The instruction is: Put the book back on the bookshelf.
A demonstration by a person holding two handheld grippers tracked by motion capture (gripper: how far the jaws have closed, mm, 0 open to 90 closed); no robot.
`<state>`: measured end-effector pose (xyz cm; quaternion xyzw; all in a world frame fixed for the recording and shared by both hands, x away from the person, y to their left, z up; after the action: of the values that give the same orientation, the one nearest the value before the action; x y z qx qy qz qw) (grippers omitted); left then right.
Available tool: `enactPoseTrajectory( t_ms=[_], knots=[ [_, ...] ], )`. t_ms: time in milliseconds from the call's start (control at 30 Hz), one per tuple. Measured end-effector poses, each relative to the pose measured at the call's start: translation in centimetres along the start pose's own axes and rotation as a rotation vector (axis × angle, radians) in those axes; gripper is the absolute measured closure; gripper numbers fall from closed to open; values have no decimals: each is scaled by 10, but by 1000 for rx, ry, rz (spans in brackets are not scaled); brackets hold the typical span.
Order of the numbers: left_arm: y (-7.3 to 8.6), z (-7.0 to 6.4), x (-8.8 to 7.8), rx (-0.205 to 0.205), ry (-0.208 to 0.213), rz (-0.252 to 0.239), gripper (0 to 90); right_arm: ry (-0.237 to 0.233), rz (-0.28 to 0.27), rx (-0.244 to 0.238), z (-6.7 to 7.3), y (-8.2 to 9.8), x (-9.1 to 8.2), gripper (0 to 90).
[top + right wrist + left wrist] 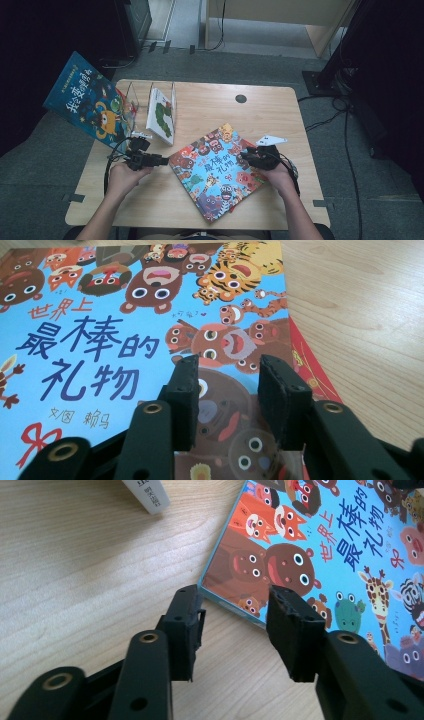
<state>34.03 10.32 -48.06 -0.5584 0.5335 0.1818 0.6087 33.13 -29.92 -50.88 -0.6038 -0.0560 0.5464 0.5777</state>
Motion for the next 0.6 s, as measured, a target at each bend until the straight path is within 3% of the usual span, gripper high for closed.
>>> enactPoseTrajectory(
  t_ms=[100, 233, 333, 500, 600],
  knots=[
    [0, 0, 2, 9, 0, -19, 623, 8, -5, -4, 1, 2, -2, 654],
    [-3, 2, 6, -15, -8, -31, 682, 14, -10, 8, 2, 4, -6, 688],
    [-5, 3, 7, -39, 12, -29, 735, 13, -11, 20, 2, 7, -8, 709],
    [-6, 6, 13, -25, -10, -18, 817, 17, -11, 29, 3, 11, -12, 753],
    [-7, 11, 15, -48, 23, -25, 865, 16, -13, 35, 3, 14, -15, 776]
  ],
)
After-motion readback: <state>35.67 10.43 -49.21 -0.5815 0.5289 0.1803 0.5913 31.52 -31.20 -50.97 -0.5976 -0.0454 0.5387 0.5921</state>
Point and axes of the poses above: each handheld gripper's, and its own axes: x roughly forward along the jaws, y roughly out of its underside, z roughly to its left, the point moved 2 cm from there along x, roughly forward along the jaws, and after that the axes turned 14 degrees about -y, right-handed, at the moved point
